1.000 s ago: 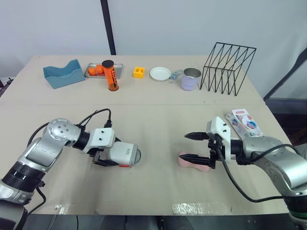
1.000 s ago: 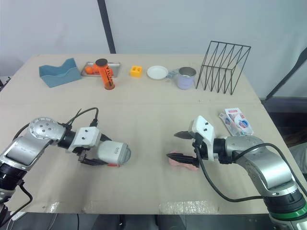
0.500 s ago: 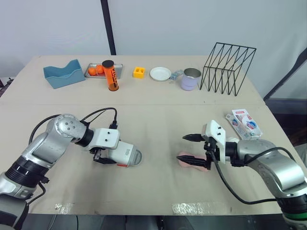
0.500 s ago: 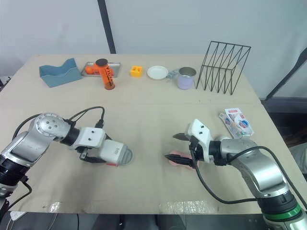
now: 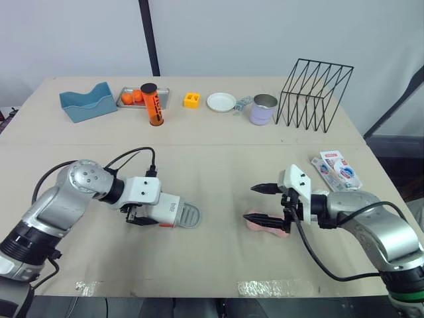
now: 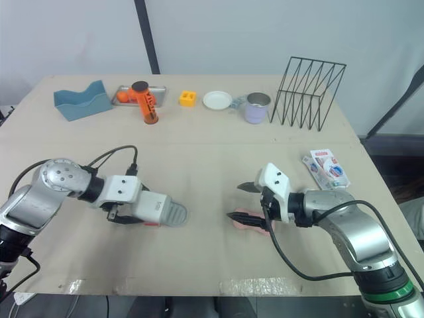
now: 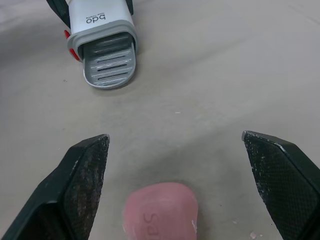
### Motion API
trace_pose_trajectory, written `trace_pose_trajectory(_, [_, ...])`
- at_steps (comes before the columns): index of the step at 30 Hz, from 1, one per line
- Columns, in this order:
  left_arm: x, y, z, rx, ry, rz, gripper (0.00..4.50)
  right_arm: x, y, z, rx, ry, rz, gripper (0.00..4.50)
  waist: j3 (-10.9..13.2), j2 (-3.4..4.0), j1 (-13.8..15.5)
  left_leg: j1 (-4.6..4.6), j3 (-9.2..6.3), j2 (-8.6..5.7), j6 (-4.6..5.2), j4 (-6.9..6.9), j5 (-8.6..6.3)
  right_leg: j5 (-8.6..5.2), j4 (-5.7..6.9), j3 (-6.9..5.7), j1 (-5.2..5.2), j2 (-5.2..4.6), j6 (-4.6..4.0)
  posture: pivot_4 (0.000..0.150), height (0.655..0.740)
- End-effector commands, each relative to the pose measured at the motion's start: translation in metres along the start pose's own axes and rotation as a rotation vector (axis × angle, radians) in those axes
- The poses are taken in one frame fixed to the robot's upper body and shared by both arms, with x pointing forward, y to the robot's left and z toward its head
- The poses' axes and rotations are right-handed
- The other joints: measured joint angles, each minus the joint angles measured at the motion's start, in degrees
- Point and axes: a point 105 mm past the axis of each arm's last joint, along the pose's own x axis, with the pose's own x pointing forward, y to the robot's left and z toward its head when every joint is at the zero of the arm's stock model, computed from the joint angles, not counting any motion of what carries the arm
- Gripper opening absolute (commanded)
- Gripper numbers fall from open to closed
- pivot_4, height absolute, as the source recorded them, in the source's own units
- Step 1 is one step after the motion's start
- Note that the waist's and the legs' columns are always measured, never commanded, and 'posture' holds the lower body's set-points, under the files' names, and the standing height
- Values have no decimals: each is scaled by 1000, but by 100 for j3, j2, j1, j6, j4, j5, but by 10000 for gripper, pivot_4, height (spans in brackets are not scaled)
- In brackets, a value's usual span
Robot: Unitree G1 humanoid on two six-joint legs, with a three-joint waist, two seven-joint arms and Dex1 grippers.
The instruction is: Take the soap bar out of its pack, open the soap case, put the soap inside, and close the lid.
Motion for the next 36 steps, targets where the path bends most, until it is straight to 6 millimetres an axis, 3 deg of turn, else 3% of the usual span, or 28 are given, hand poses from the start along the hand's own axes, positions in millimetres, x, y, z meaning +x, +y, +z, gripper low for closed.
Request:
trace_pose_trajectory(1, [-26, -6, -7, 1, -10, 28, 35149, 1, -1, 11, -34, -29, 18, 44052, 0, 0, -3, 0, 0, 0, 0, 0, 0, 0, 0, 0, 0, 0, 0, 1500, 7371])
trace_pose_trajectory(14, [-38, -18, -37, -79, -22, 51, 35149, 5, -1, 13, -45, -26, 47, 44052, 0, 0, 0, 2, 0, 2, 0, -1, 0, 1, 0, -2, -1, -1, -2, 1500, 7371])
trace_pose_trajectory(33, [-33, -31, -56, -151, -58, 87, 35149, 8, 3, 17, -73, -37, 82, 44052, 0, 0, -1, 2, 1, 6, 0, -1, 0, 3, 0, -5, -2, 0, -5, 1500, 7371])
trace_pose_trajectory(34, [-33, -32, -57, -151, -55, 87, 40075, 8, 3, 17, -72, -37, 83, 44690, 0, 0, -1, 2, 1, 7, 1, -1, 0, 3, 0, -5, -3, 1, -6, 1500, 7371])
trace_pose_trajectory(36, [-33, -33, -58, -155, -59, 84, 40075, 9, 3, 17, -72, -38, 85, 44690, 0, 0, -1, 2, 2, 7, 0, -1, 0, 4, 0, -5, -3, 0, -7, 1500, 7371])
